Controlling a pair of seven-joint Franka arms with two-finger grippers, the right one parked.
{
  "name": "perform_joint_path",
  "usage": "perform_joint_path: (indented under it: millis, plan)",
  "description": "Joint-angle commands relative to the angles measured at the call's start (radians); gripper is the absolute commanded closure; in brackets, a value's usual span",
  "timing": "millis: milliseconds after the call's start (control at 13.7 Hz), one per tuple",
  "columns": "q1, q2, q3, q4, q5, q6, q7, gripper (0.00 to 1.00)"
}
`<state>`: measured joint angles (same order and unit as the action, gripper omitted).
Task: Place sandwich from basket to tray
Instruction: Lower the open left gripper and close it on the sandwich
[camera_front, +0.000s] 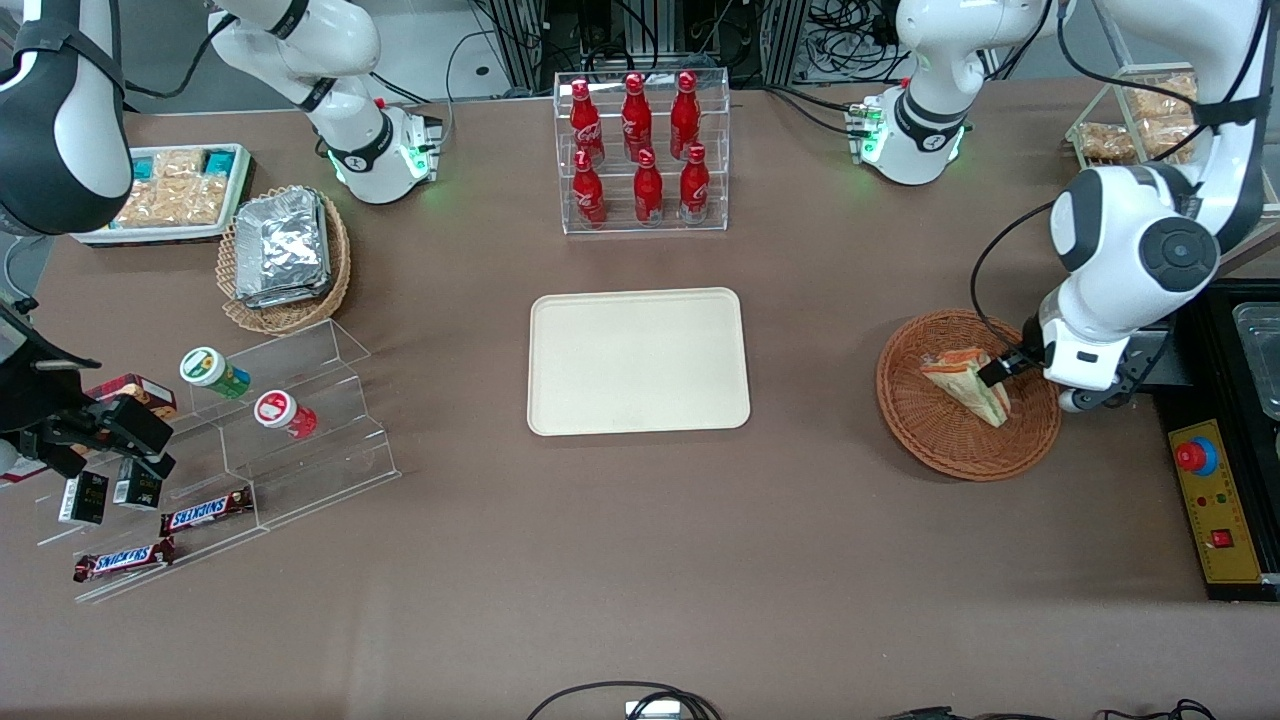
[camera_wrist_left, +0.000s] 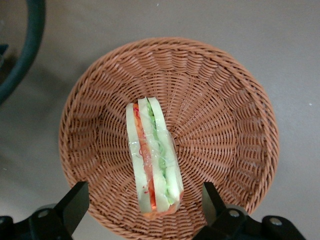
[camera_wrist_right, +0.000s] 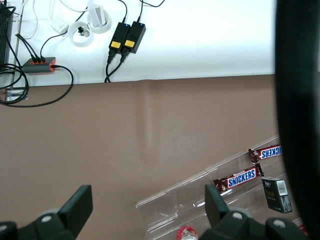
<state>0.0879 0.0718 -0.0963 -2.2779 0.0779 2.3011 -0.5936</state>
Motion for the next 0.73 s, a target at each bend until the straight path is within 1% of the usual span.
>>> perform_joint_path:
  millis: [0,220,439,659]
  plan:
    - [0.000,0.009,-0.002,-0.084,0.013,0.122,-0.083,0.00]
    - [0.000,0.039,-0.002,-0.138,0.013,0.218,-0.118,0.00]
    - [0.000,0.075,-0.002,-0.149,0.013,0.254,-0.163,0.00]
    - [0.000,0.092,-0.002,-0.166,0.013,0.293,-0.166,0.00]
